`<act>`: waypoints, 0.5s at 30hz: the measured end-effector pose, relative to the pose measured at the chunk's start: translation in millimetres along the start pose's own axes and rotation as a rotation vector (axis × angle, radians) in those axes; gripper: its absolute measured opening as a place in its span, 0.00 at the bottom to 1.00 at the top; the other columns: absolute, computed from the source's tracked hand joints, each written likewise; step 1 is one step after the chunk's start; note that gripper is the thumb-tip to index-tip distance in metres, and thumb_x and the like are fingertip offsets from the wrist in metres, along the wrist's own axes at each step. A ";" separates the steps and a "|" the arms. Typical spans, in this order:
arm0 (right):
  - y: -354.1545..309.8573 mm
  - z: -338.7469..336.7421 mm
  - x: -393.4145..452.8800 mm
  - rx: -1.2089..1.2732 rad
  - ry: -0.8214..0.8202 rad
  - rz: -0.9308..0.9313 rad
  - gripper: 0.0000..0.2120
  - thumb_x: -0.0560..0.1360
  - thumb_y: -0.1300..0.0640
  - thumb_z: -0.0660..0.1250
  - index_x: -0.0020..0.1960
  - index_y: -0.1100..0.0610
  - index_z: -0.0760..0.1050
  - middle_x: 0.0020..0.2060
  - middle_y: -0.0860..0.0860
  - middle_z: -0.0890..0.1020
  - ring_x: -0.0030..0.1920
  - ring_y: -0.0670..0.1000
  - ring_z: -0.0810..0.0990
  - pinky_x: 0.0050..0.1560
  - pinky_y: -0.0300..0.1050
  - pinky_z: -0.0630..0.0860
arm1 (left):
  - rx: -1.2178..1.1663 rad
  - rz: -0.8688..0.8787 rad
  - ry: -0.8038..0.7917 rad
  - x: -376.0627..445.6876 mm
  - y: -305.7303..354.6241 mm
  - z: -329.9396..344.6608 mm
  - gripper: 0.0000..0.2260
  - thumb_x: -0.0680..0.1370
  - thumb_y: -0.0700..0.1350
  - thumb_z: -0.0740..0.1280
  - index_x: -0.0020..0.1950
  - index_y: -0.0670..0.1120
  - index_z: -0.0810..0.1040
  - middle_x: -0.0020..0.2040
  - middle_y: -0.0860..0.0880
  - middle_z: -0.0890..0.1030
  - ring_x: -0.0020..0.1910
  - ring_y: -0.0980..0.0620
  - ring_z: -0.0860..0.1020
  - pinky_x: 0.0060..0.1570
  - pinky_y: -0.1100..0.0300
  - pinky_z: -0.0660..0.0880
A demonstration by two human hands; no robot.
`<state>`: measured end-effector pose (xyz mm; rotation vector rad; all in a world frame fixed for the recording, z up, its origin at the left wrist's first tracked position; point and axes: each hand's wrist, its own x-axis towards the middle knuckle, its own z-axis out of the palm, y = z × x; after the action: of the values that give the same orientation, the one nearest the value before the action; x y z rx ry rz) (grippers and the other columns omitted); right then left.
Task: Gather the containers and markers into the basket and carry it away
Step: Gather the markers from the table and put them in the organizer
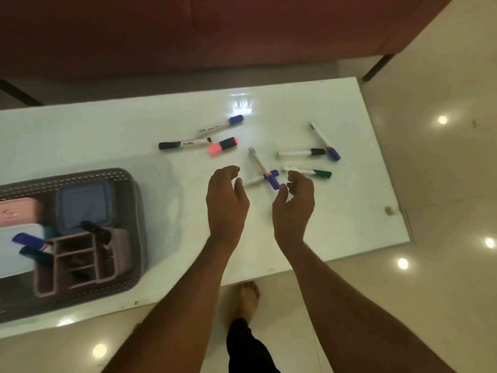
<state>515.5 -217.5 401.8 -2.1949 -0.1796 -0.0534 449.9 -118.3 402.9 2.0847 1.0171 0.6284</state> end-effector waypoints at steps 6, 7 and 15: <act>42.2 3.2 16.5 -0.138 -0.099 0.227 0.15 0.79 0.58 0.71 0.64 0.57 0.73 0.55 0.49 0.76 0.52 0.53 0.79 0.57 0.52 0.80 | 0.246 0.026 -0.222 4.8 -12.0 47.1 0.12 0.80 0.40 0.69 0.64 0.42 0.78 0.59 0.45 0.81 0.60 0.44 0.78 0.63 0.50 0.75; 43.0 4.7 19.5 -0.157 -0.127 0.266 0.17 0.78 0.56 0.72 0.63 0.56 0.72 0.55 0.49 0.75 0.51 0.52 0.78 0.57 0.49 0.80 | 0.304 0.029 -0.257 6.6 -12.6 51.1 0.13 0.80 0.41 0.70 0.64 0.43 0.78 0.60 0.44 0.81 0.60 0.43 0.77 0.63 0.50 0.75; 50.0 4.0 28.3 -0.193 -0.242 0.397 0.22 0.75 0.64 0.71 0.66 0.56 0.68 0.58 0.49 0.74 0.55 0.51 0.78 0.53 0.37 0.68 | 0.551 0.006 -0.346 6.1 -12.3 60.5 0.08 0.80 0.43 0.71 0.57 0.45 0.79 0.51 0.46 0.80 0.50 0.47 0.78 0.49 0.54 0.77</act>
<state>550.8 -240.2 362.4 -2.3858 0.1349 0.4336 488.8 -131.8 356.5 2.5502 1.0580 -0.0339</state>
